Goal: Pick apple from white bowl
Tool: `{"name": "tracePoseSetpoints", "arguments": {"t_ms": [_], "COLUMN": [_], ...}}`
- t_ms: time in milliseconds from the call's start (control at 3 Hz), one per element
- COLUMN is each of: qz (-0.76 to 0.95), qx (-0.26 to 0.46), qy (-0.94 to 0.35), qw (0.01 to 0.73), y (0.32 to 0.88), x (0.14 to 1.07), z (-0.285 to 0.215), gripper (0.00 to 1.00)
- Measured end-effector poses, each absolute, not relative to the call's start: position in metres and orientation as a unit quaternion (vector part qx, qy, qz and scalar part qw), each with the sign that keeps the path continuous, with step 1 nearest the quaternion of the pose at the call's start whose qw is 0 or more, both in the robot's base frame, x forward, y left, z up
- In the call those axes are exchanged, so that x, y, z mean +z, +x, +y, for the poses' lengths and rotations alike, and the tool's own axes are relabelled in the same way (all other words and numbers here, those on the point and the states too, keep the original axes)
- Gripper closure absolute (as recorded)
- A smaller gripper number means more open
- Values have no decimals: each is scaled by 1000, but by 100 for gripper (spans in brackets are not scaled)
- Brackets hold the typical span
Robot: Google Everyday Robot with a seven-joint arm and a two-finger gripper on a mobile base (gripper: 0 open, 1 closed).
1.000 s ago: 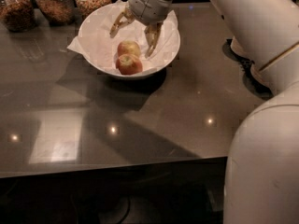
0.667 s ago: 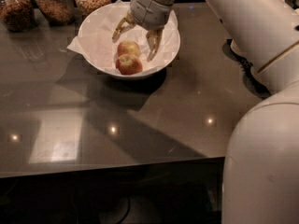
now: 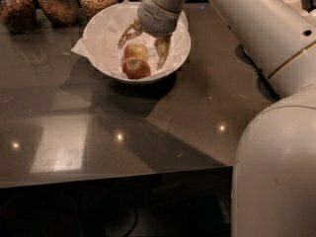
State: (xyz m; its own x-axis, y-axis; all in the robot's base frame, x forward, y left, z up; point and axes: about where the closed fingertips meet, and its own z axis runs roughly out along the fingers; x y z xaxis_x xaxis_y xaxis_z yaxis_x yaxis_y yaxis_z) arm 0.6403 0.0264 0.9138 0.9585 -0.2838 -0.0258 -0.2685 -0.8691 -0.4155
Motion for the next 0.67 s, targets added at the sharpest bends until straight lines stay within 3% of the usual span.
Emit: {"name": "tracePoseSetpoints", "arguments": {"t_ms": [667], "qz": [130], "qx": [-8], "qy": [-968], "qw": [212], "y": [643], "x": [901], "z": [34], "gripper": [29]}}
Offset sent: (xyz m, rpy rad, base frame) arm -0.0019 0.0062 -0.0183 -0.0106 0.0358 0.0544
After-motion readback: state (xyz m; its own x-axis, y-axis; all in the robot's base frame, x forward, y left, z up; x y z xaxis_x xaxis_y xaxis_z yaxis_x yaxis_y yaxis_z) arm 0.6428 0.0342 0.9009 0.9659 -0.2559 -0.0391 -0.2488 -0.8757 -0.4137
